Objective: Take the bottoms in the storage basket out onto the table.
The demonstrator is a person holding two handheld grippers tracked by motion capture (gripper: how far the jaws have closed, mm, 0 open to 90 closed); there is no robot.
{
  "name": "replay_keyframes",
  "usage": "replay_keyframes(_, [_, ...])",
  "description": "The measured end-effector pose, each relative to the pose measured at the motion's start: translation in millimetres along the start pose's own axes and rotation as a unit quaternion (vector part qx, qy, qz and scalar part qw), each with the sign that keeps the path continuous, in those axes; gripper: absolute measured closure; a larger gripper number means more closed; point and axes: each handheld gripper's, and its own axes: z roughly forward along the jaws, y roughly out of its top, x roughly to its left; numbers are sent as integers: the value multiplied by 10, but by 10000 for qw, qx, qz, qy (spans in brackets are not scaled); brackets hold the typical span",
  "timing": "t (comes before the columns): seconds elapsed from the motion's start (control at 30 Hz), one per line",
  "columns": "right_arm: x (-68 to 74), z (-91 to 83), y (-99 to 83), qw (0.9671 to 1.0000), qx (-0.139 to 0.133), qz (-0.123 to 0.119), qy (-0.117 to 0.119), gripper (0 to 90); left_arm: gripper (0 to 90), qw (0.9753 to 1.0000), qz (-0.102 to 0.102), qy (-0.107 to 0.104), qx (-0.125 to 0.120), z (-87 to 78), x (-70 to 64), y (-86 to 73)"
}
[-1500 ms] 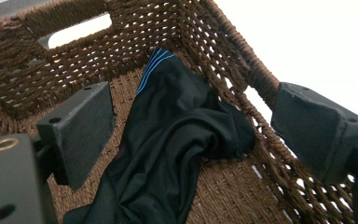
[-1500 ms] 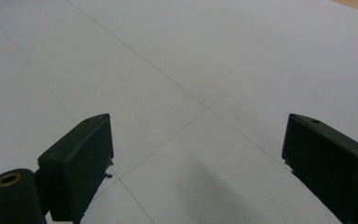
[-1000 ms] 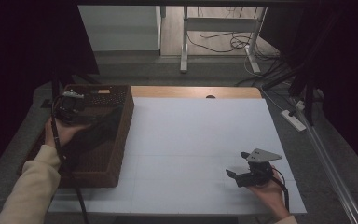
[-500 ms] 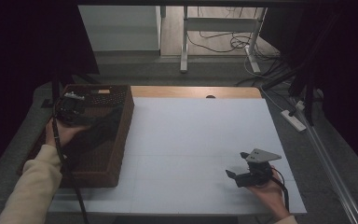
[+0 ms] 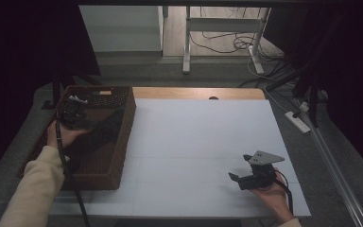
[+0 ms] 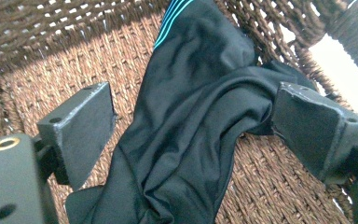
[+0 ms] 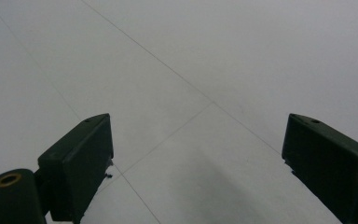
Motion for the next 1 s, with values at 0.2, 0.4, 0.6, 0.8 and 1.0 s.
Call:
replay_keyframes(0.2, [3,3,-1,10000,14,-5,3,89,136,9999,-42,-55,137,58,24,-20])
replay_keyframes(0.4, [7,9,-2,10000,39,0,13,89,135,9995,-85,-74,299,126,56,-47])
replay_keyframes(0.6, [6,13,-3,10000,55,-7,23,89,134,9992,-89,-82,384,153,70,-55])
replay_keyframes(0.8, [7,17,-4,10000,75,-18,31,89,130,9985,-135,-160,512,203,74,-68])
replay_keyframes(1.0, [11,22,-6,10000,76,-20,25,89,115,9973,-117,-246,675,250,79,-85])
